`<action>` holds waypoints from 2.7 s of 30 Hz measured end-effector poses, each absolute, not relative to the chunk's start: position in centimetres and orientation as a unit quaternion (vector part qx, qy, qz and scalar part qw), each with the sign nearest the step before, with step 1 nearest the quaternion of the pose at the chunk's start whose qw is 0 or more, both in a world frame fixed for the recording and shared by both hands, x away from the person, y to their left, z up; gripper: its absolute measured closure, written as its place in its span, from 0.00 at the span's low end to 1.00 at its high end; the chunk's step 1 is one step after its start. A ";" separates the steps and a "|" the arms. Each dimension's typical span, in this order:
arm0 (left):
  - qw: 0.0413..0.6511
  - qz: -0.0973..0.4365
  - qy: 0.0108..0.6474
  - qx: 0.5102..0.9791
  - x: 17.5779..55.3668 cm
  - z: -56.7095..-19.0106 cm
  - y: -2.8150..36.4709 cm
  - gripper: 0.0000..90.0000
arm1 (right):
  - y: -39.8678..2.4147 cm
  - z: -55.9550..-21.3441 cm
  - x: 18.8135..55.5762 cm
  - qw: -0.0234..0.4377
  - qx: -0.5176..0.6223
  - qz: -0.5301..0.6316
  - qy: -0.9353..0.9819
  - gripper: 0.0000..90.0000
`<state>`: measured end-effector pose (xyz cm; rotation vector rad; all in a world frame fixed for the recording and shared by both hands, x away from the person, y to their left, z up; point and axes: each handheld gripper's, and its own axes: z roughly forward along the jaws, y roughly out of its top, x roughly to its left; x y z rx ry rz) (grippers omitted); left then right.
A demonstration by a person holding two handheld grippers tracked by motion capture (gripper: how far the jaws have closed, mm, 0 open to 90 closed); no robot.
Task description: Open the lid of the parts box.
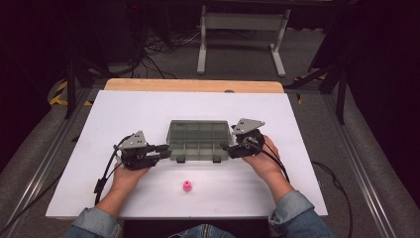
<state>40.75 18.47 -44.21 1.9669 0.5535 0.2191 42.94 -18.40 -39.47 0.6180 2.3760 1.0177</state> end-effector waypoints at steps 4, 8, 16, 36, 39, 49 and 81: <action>0.516 0.085 0.235 0.819 40.4 -44.2 18.9 0.67 | -18.4 -38.7 43.2 0.241 0.223 0.378 0.866 0.32; 0.520 0.079 0.242 0.815 40.3 -44.2 19.6 0.61 | -18.4 -38.0 43.5 0.240 0.220 0.379 0.866 0.41; 0.522 0.101 0.258 0.807 39.7 -43.9 20.9 0.46 | -18.1 -36.9 44.3 0.234 0.215 0.372 0.872 0.55; 0.534 0.140 0.273 0.788 37.8 -43.8 23.3 0.18 | -18.2 -34.5 48.3 0.233 0.233 0.389 0.860 0.67; 0.537 0.141 0.276 0.785 37.8 -43.8 23.6 0.15 | -18.1 -34.3 48.9 0.232 0.236 0.388 0.860 0.68; 0.538 0.153 0.279 0.781 37.7 -43.7 23.9 0.12 | -18.1 -34.9 51.3 0.233 0.251 0.399 0.851 0.68; 0.555 0.165 0.296 0.760 37.6 -43.4 25.5 0.10 | -18.0 -37.6 55.9 0.205 0.295 0.451 0.817 0.43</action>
